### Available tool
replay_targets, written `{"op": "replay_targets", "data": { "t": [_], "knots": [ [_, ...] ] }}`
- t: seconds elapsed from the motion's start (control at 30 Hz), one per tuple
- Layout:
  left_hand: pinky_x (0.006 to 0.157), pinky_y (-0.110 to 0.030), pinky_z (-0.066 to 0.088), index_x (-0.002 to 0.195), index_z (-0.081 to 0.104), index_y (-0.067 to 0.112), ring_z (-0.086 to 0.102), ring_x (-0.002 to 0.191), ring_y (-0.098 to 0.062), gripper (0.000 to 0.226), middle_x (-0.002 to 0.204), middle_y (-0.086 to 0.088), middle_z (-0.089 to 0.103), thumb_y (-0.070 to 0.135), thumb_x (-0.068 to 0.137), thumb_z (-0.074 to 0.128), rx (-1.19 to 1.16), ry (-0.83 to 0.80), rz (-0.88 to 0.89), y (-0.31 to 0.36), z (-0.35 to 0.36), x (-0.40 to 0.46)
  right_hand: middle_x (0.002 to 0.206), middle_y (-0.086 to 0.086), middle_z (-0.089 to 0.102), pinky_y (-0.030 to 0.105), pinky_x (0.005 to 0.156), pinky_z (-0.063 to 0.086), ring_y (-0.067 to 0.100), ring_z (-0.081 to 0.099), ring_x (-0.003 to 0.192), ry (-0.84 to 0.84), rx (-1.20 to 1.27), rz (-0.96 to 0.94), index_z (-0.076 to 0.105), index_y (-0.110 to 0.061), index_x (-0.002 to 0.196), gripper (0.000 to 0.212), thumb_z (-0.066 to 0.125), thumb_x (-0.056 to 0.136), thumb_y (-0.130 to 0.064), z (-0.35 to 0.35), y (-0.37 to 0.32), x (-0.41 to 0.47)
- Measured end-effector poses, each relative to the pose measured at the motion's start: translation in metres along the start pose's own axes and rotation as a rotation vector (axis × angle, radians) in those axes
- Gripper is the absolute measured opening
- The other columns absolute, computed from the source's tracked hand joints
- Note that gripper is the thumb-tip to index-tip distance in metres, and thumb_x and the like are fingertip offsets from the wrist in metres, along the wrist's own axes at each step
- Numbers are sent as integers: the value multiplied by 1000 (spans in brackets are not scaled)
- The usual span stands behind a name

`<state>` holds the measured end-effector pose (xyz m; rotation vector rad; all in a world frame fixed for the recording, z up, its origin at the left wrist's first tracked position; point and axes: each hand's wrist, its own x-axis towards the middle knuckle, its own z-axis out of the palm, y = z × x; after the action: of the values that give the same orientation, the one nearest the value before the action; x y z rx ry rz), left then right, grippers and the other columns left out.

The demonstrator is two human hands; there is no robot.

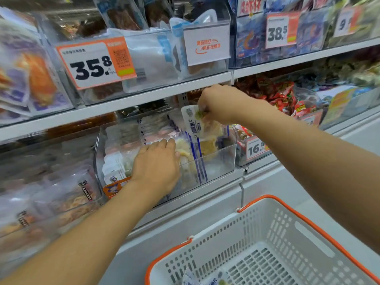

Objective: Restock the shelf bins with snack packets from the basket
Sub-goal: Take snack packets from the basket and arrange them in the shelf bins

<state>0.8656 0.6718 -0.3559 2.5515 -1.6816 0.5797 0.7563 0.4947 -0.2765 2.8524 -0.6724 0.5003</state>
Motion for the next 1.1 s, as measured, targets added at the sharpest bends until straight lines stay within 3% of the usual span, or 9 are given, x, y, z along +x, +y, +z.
{"op": "replay_targets", "data": {
  "t": [0.07,0.13,0.27,0.47,0.63,0.77,0.93,1.03,1.1],
  "knots": [
    [94,-37,38,140,39,15,54,116,-26,42,131,-5,56,33,105,26,6,-7,6,-2,0,-1,95,4,56,34,70,41,27,51,80,-116,-14,43,65,-15,105,19,70,86,-12,15,-2,0],
    [95,-36,37,138,40,16,53,115,-25,40,131,-4,55,33,105,26,11,-13,11,-3,1,-1,100,7,58,34,70,43,26,50,81,-240,-34,40,62,-14,107,26,75,84,-13,31,-4,0],
    [96,-35,35,135,39,17,52,115,-23,36,130,-2,54,32,105,26,9,-6,10,-4,4,0,100,9,61,32,68,40,30,60,90,-236,-115,-43,66,-13,107,28,73,81,-4,52,-3,2],
    [97,-36,35,128,43,16,52,114,-23,32,127,-3,55,31,105,26,-21,8,9,-2,2,-2,56,3,47,31,57,33,29,51,52,2,-243,-243,52,-13,60,29,66,60,13,77,8,-4],
    [99,-36,35,128,42,16,51,115,-23,32,129,-3,54,31,105,27,-31,10,9,0,1,-2,83,1,59,32,67,33,26,59,80,-26,-219,-162,61,-17,93,16,69,83,-7,72,9,-5],
    [99,-37,36,129,42,16,52,116,-24,32,130,-3,55,31,104,29,-22,9,7,0,2,-1,102,1,63,33,73,35,26,59,99,-22,-135,-134,53,-20,101,30,73,81,-11,75,5,-3],
    [110,-39,32,149,29,14,44,132,-23,49,147,-5,44,34,104,29,-26,12,20,0,2,-1,121,3,55,36,87,45,24,52,111,-47,-32,-78,50,-19,129,63,83,76,-19,68,8,-7],
    [109,-40,34,148,33,15,45,132,-23,50,147,-5,45,35,102,34,-67,96,42,1,0,1,123,1,52,37,90,48,22,49,112,10,27,-73,51,-20,130,65,84,75,-30,59,13,-14],
    [97,-42,42,133,49,15,55,114,-25,40,128,-5,58,35,99,43,-130,257,81,0,-6,4,111,2,55,38,85,49,21,52,102,185,108,-114,59,-17,113,41,78,80,-33,48,13,-23]
  ]
}}
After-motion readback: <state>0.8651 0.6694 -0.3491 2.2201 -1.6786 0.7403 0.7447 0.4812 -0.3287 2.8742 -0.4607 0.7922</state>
